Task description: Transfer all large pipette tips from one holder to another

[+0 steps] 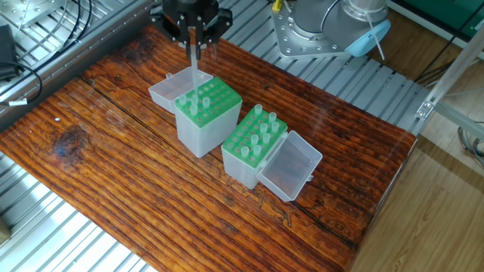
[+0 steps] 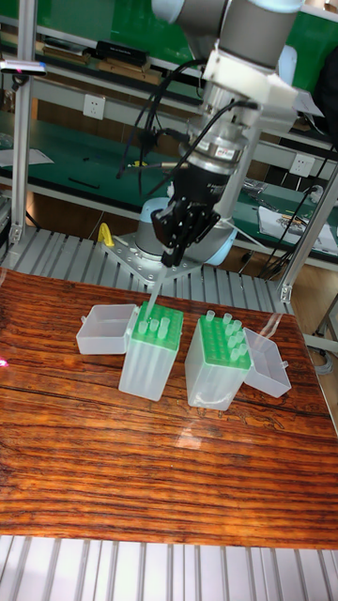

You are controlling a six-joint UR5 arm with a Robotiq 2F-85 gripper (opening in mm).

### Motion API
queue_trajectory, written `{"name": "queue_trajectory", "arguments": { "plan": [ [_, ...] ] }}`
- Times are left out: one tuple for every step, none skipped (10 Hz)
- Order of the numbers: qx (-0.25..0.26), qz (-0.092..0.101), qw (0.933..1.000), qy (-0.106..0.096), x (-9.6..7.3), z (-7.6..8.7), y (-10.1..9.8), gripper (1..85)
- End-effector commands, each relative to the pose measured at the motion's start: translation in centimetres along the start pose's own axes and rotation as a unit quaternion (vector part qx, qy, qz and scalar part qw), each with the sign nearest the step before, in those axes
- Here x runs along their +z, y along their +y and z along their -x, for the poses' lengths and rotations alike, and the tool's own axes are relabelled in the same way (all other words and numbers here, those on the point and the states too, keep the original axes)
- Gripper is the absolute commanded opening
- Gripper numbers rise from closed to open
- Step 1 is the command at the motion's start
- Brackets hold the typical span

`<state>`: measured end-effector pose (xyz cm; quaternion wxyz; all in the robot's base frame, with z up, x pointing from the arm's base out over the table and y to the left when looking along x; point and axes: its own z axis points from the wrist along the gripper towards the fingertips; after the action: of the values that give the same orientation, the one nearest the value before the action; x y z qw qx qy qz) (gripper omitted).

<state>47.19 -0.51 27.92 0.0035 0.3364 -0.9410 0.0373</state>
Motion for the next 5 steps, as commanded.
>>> {"name": "queue_trajectory", "arguments": {
  "plan": [
    [-0.001, 0.003, 1.0000, -0.004, -0.97, -0.03, 0.68, 9.0],
    [-0.001, 0.005, 1.0000, -0.005, -1.07, 0.02, 0.82, 9.0],
    [0.001, 0.009, 0.9999, -0.005, -1.35, -0.07, 1.27, 9.0],
    [0.002, 0.011, 0.9999, -0.003, -1.62, -0.24, 1.54, 9.0],
    [0.002, 0.010, 0.9999, -0.002, -1.76, -0.34, 1.58, 9.0]
  ]
}}
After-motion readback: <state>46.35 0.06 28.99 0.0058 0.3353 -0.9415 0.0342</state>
